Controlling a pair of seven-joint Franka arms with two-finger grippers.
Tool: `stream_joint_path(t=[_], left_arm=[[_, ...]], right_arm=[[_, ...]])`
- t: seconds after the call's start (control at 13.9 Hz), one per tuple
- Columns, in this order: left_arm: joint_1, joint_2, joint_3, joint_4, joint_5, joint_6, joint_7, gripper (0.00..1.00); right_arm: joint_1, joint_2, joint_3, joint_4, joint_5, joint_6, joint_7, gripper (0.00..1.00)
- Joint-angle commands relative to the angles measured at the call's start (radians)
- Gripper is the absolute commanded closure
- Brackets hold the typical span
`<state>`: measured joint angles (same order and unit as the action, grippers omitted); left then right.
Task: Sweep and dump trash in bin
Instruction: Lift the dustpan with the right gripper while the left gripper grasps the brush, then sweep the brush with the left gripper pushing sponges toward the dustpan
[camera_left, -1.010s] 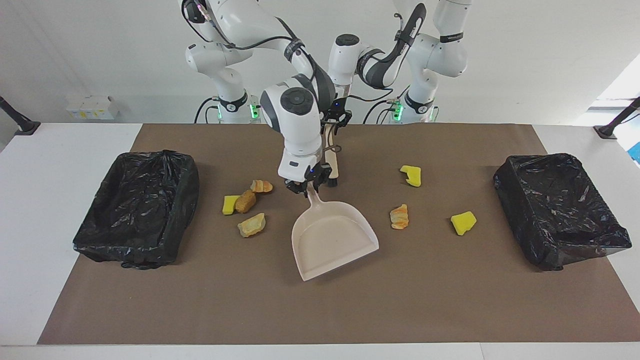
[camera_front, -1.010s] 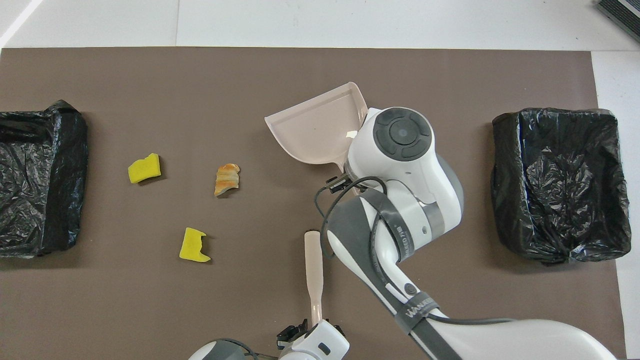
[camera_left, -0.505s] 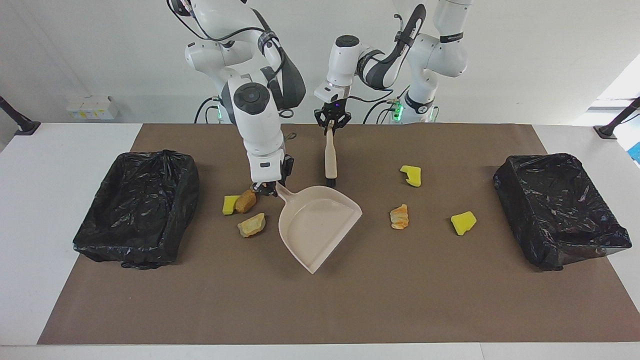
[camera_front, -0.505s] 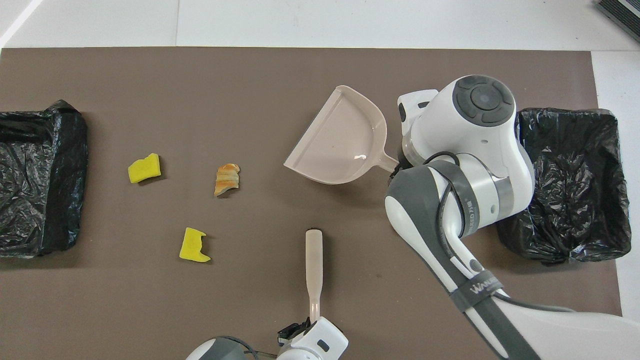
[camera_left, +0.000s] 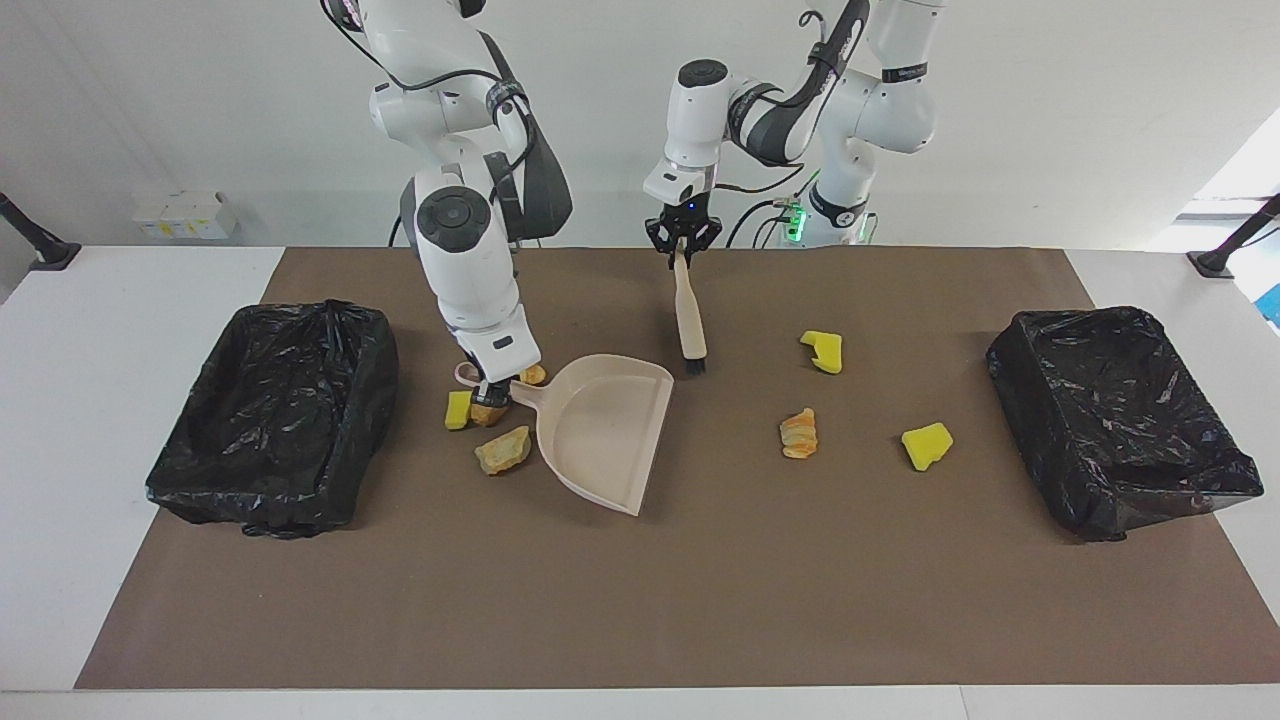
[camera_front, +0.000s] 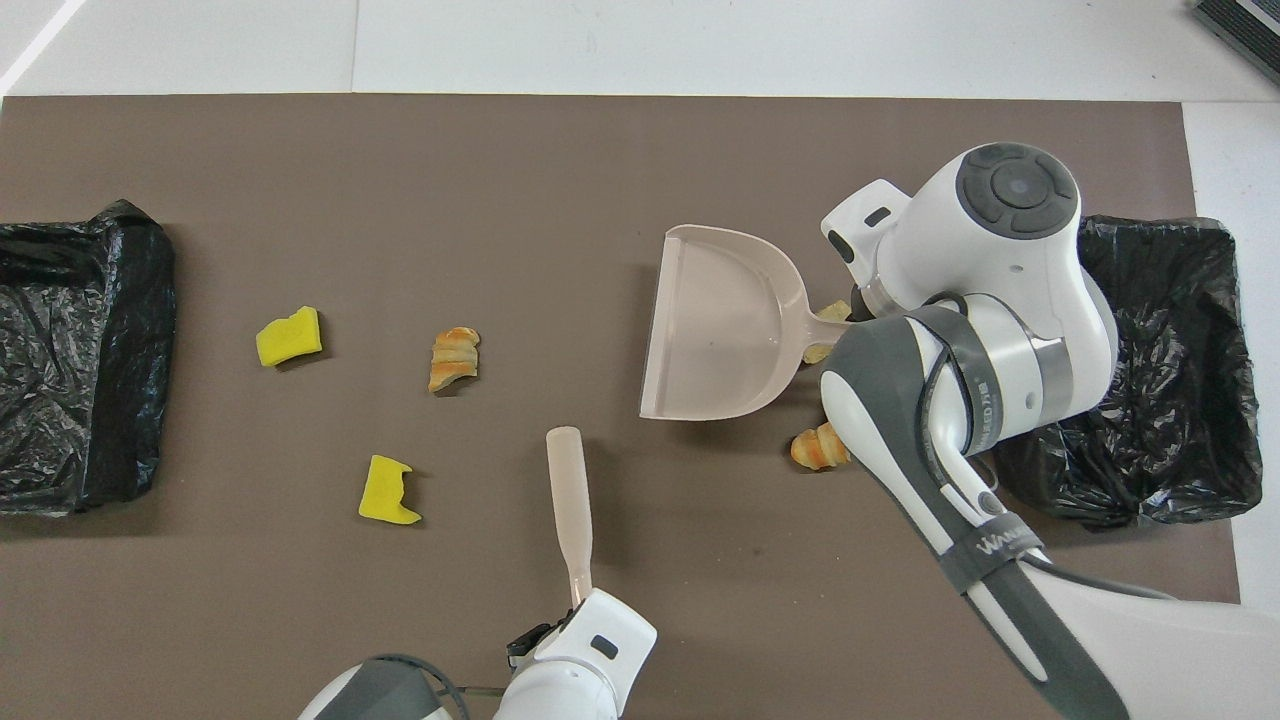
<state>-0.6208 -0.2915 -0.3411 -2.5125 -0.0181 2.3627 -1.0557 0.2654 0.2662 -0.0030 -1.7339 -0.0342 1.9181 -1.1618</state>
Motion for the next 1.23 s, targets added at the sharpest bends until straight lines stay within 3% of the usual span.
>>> stream_joint_path(t=[0.0, 0.29, 0.65, 1.01, 1.15], left_arm=[[0.103, 0.000, -0.010, 0.066, 0.032, -0.065, 0.072, 1.00], [0.307, 0.020, -0.013, 0.124, 0.032, -0.102, 0.386, 1.00], [0.527, 0.127, -0.013, 0.216, 0.032, -0.097, 0.627, 1.00], [0.829, 0.188, -0.012, 0.230, 0.032, -0.042, 0.862, 1.00], [0.932, 0.228, -0.012, 0.230, 0.032, 0.024, 0.940, 1.00]], right_arm=[[0.023, -0.010, 0.011, -0.035, -0.035, -0.007, -0.053, 1.00], [0.073, 0.010, 0.012, -0.038, -0.039, -0.007, 0.028, 1.00], [0.150, 0.057, 0.012, -0.036, -0.042, 0.010, 0.148, 1.00], [0.212, 0.050, 0.014, -0.045, -0.041, 0.007, 0.259, 1.00], [0.219, 0.033, 0.012, -0.091, -0.047, 0.057, 0.310, 1.00]])
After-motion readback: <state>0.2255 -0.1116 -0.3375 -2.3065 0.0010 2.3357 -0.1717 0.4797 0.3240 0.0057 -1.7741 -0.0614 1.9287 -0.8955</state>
